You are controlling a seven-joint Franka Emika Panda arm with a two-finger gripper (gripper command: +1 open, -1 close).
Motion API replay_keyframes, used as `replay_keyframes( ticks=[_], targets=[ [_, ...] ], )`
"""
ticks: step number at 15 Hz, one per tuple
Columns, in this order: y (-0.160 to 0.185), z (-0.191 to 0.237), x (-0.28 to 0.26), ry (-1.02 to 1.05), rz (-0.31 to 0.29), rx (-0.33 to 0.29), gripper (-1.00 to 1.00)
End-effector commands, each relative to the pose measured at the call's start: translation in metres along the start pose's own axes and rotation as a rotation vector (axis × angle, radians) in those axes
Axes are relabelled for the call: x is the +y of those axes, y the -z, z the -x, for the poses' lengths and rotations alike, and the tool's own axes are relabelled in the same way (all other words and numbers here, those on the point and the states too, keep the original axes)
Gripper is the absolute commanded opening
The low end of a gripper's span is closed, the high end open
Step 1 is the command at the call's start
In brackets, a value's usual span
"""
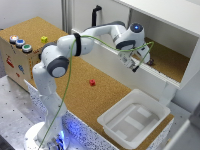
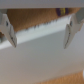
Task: Put the purple object inside the right cabinet
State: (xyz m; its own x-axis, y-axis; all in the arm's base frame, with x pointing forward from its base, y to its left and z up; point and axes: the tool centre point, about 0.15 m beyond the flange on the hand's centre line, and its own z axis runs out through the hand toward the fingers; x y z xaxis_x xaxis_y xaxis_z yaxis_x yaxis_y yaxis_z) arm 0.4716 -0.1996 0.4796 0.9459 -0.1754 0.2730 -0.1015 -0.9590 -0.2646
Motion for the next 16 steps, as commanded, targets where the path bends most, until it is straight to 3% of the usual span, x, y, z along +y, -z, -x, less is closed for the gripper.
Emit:
replay_keyframes(
  ticks=[1,4,7,10,16],
  targets=[
    [-0.075,0.123,-0.037,0.060,-0.038,0.043,1.00],
    [-0.130,0.158,-0.057,0.128,-0.003,-0.020,1.00],
    [-0.161,0.166,-0.069,0.106,-0.053,-0.088,1.00],
    [-0.173,0.169,-0.109,0.125,-0.040,-0.112,1.00],
    [-0.173,0.169,-0.109,0.125,-0.040,-0.112,1.00]
  ],
)
